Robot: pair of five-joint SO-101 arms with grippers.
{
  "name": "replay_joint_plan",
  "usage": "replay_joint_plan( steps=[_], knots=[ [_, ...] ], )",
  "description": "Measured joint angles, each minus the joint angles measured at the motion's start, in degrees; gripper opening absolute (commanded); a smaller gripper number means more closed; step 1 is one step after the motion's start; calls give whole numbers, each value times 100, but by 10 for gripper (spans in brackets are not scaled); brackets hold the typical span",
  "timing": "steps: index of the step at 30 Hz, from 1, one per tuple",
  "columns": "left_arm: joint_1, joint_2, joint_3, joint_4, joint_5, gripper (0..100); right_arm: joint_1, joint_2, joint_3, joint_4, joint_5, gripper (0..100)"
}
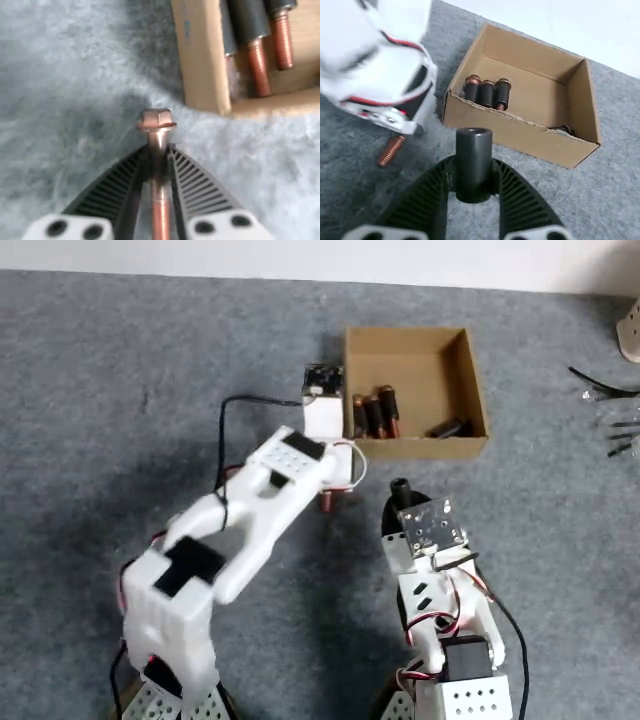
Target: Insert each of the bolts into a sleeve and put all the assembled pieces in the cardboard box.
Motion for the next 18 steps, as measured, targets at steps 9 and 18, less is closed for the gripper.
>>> replay_joint_plan(
  steps=[9, 18],
  knots=[
    [-9, -3068, 2690, -1670, -738, 5, -571, 0, 0, 0, 0, 5],
    [-9, -6084, 4870, -2971, -1266, 5, -712, 0, 0, -343, -273, 5]
  ],
)
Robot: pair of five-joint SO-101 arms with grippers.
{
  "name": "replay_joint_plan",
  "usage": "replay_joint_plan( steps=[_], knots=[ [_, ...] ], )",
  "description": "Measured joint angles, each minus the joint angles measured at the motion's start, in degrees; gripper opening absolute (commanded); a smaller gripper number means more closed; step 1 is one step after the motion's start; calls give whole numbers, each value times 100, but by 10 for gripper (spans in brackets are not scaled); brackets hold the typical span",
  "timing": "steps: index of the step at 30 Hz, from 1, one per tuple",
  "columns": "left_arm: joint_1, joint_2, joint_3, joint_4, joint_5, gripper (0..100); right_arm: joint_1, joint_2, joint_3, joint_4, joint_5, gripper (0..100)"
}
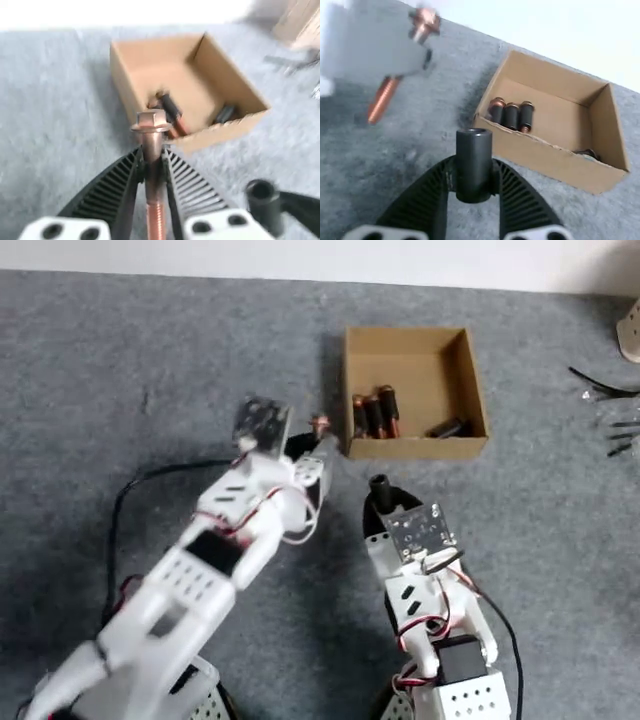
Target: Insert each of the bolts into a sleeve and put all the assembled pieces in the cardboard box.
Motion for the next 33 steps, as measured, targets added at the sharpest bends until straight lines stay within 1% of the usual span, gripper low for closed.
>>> replay_joint_plan(
  steps=[3, 8, 14, 17, 22, 25, 28, 30, 33],
  knots=[
    [0, -835, 396, -62, 0, 5, -229, 0, 0, -9, 0, 5],
    [0, -2277, 1073, -114, 0, 5, -229, 0, 0, 114, 0, 5],
    [0, -3692, 1916, -651, 0, 5, -545, 0, 0, 114, 0, 5],
    [0, -3965, 2251, -1099, 0, 5, -765, 0, 0, 18, 0, 5],
    [0, -4088, 2444, -1582, 0, 5, -862, 0, 0, -774, 0, 5],
    [0, -4088, 2444, -1618, 0, 5, -897, 0, 0, -1222, -9, 5],
    [44, -4088, 2444, -1618, 0, 5, -1081, 0, 0, -1398, -9, 5],
    [229, -4088, 2444, -1635, 0, 5, -1275, 0, 0, -1415, -9, 5],
    [466, -4088, 2444, -1635, 0, 5, -1354, 0, 0, -1424, -9, 5]
  ],
)
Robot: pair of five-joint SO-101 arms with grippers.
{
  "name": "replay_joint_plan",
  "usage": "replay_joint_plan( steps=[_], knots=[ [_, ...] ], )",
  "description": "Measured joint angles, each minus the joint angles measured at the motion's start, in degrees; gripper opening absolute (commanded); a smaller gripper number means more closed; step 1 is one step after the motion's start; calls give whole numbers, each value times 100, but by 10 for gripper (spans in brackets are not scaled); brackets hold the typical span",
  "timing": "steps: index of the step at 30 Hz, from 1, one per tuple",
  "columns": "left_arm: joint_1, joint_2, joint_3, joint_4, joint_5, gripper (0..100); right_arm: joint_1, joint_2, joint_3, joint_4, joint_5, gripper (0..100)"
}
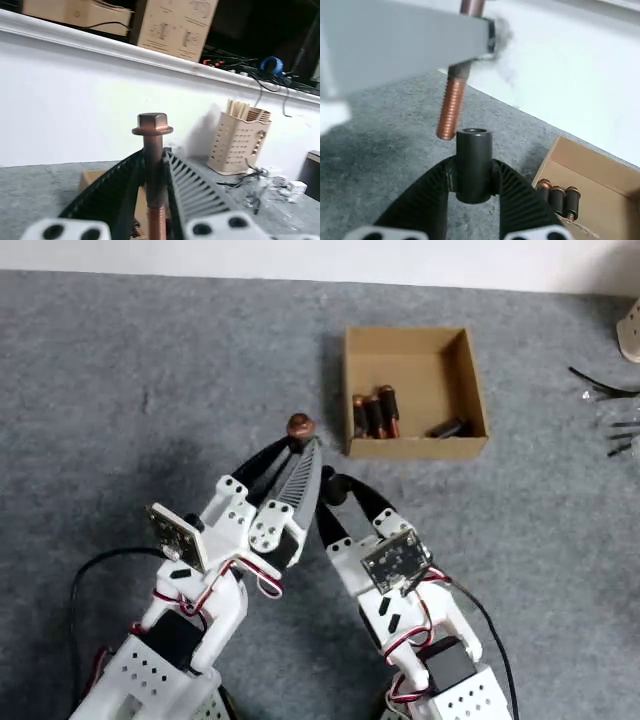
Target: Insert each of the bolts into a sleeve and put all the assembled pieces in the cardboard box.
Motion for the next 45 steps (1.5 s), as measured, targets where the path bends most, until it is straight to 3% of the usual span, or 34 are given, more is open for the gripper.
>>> replay_joint_plan(
  steps=[11, 45],
  knots=[
    [220, -18, -132, -26, 0, 6, -79, 0, 0, 0, 0, 5],
    [-220, -18, -53, -26, 0, 6, -378, 0, 0, -158, 0, 5]
  ],
)
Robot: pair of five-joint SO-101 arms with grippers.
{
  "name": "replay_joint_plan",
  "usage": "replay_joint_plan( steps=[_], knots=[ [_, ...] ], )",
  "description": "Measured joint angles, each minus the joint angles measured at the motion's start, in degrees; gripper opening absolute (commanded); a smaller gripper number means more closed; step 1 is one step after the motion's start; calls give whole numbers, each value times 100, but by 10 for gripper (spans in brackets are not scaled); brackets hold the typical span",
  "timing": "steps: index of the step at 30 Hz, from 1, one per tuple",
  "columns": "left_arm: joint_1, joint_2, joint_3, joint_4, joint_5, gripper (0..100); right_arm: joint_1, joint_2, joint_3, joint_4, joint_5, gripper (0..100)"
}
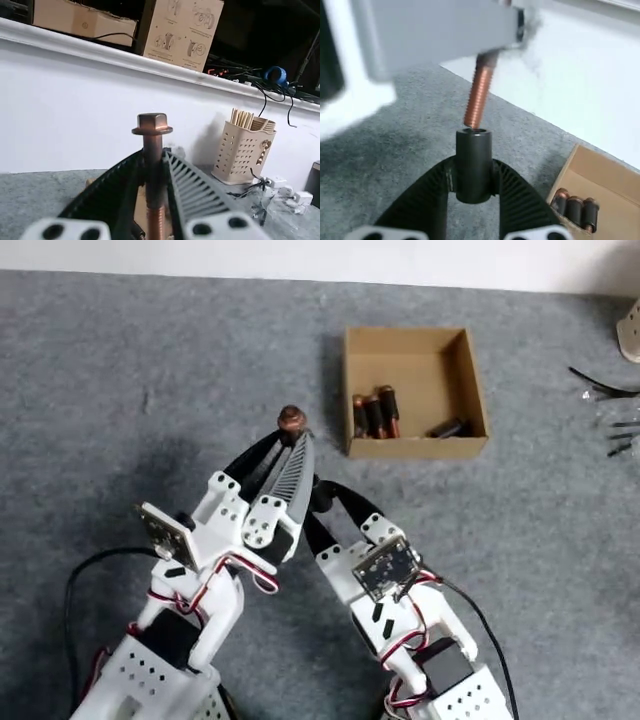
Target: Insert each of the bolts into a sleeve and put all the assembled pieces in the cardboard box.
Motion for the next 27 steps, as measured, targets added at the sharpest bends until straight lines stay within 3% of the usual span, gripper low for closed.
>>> replay_joint_plan(
  steps=[17, 27],
  knots=[
    [281, -79, 281, -44, 167, 6, 114, 18, 0, -149, 0, 5],
    [352, -79, 325, 853, 334, 7, 404, 18, 0, -149, 0, 5]
  ],
)
